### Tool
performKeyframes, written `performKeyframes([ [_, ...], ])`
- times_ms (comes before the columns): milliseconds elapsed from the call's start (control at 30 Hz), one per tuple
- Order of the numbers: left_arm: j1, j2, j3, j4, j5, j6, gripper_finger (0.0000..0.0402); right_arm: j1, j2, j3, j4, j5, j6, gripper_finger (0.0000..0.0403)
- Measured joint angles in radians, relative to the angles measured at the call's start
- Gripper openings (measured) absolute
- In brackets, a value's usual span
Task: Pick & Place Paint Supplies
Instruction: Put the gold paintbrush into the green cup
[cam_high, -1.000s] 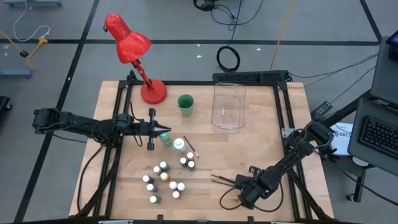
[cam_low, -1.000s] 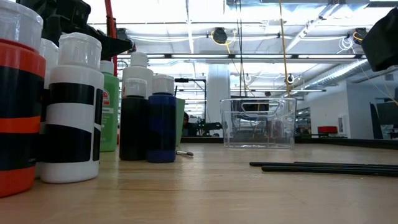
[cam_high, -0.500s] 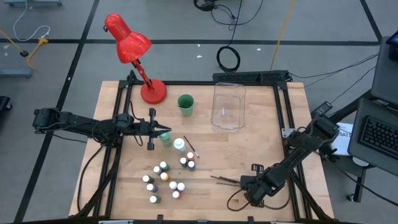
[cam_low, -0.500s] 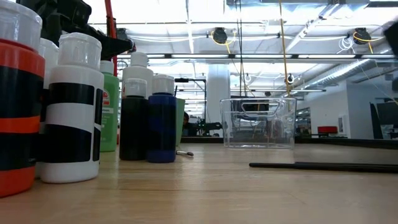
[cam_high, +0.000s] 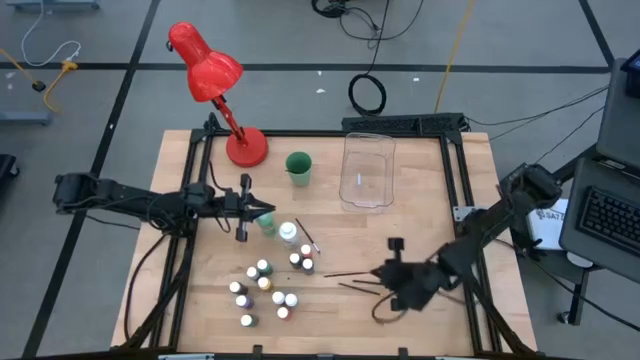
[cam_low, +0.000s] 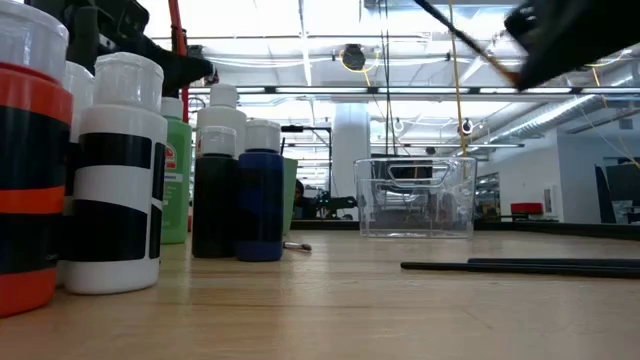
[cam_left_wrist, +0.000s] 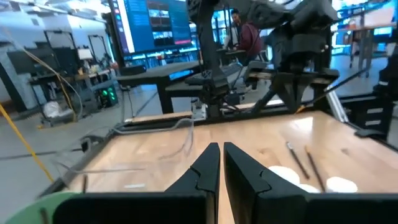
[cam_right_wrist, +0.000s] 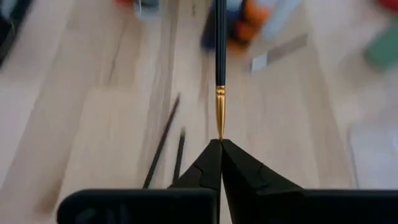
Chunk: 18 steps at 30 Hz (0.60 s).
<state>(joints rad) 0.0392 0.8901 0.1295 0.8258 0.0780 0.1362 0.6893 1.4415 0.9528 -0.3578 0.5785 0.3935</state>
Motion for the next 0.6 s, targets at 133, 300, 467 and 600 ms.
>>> performKeyframes([
  [133,-0.023,0.028,0.000,0.037,0.000,-0.006,0.0026,-0.125,-0.008,-0.153,0.415,-0.006,-0.233,0.0000],
  [300,-0.033,0.080,0.020,0.105,-0.055,-0.019,0.0026,-0.311,-0.011,-0.315,0.954,-0.214,-0.513,0.0000],
  [467,-0.032,0.157,0.133,0.063,-0.148,0.014,0.0026,-0.470,0.018,-0.393,1.217,-0.417,-0.606,0.0000],
  [600,-0.036,0.259,0.273,0.016,-0.140,0.019,0.0026,-0.519,0.018,-0.395,1.201,-0.426,-0.619,0.0000],
])
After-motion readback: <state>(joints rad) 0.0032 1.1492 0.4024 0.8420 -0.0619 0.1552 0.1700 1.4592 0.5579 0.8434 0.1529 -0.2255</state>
